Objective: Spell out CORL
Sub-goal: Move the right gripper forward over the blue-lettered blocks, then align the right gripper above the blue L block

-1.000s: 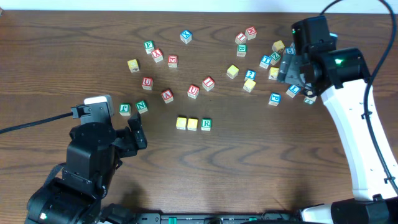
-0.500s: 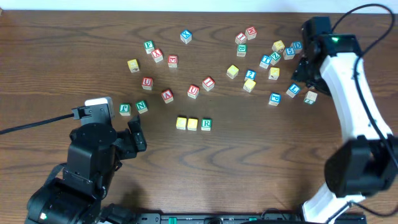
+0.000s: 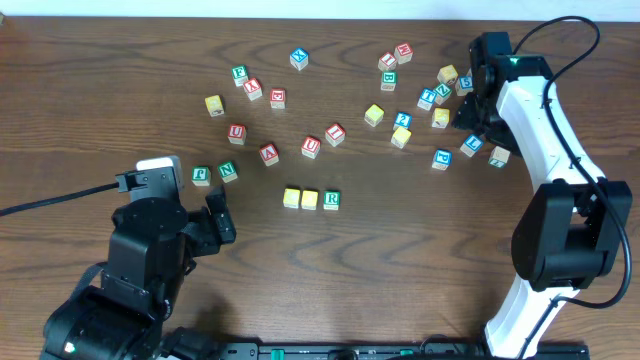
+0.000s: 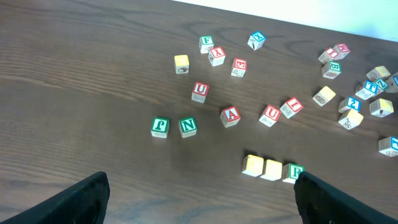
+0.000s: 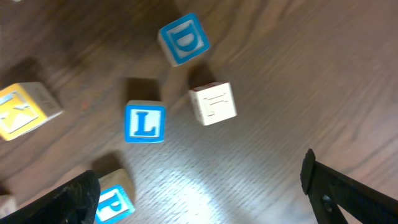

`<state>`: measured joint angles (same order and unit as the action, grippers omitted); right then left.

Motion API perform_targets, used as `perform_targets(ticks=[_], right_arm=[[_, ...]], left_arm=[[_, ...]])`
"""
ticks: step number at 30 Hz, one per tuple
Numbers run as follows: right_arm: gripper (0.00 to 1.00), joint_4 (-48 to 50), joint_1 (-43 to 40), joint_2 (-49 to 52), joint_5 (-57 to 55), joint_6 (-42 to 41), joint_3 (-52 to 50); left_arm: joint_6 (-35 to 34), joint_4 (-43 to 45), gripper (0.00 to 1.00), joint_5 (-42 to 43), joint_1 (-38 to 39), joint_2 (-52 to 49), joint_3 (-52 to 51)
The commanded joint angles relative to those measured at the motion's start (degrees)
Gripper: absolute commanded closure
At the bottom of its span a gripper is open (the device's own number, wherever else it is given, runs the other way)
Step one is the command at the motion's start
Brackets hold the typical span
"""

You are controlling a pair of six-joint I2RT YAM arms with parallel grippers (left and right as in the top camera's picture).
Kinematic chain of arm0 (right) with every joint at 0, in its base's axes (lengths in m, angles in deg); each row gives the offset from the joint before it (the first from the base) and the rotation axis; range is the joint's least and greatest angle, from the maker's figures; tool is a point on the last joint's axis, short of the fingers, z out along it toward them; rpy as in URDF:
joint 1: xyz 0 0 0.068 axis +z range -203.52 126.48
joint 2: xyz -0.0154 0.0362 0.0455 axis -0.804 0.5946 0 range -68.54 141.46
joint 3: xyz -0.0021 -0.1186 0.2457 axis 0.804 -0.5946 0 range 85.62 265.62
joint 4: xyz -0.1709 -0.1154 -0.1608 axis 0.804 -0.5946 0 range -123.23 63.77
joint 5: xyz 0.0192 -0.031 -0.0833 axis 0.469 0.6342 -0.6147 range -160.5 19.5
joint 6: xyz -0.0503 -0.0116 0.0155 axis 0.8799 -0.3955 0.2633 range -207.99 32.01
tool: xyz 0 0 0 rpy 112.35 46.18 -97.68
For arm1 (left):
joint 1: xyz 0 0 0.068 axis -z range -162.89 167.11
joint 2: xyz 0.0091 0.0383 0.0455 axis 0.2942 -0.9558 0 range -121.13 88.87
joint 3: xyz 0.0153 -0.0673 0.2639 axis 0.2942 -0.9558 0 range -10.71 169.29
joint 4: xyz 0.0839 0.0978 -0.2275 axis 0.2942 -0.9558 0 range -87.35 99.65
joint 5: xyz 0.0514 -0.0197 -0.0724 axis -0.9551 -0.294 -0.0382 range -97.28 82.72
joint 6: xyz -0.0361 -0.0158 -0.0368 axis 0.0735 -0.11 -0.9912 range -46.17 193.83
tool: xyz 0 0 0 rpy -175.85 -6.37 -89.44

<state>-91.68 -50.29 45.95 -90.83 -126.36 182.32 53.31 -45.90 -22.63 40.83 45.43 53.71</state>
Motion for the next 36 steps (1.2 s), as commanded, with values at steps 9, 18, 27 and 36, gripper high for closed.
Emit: perform_targets(ticks=[9,18,27,36], right_arm=[[0.01,0.85,-0.2,-0.04,-3.8,-6.97,0.57],[0.02,-4.24,-0.74,0.07,-7.3,-18.95,0.31],[0.01,1.36,-0.79,0.55,-7.87,-22.88,-7.8],[0.01,3.21,-1.22,0.74,-8.48,-25.07,-9.92]], left_arm=[[0.81,-0.39,0.07,-0.79,-0.2,0.04,1.16],[0.81,-0.81,0.07,-0.76,-0.2,0.04,1.16],[0.83,-0.98,0.07,-0.79,-0.2,0.04,1.16],[0.83,-1.03,0.07,-0.76,-0.2,0.04,1.16]])
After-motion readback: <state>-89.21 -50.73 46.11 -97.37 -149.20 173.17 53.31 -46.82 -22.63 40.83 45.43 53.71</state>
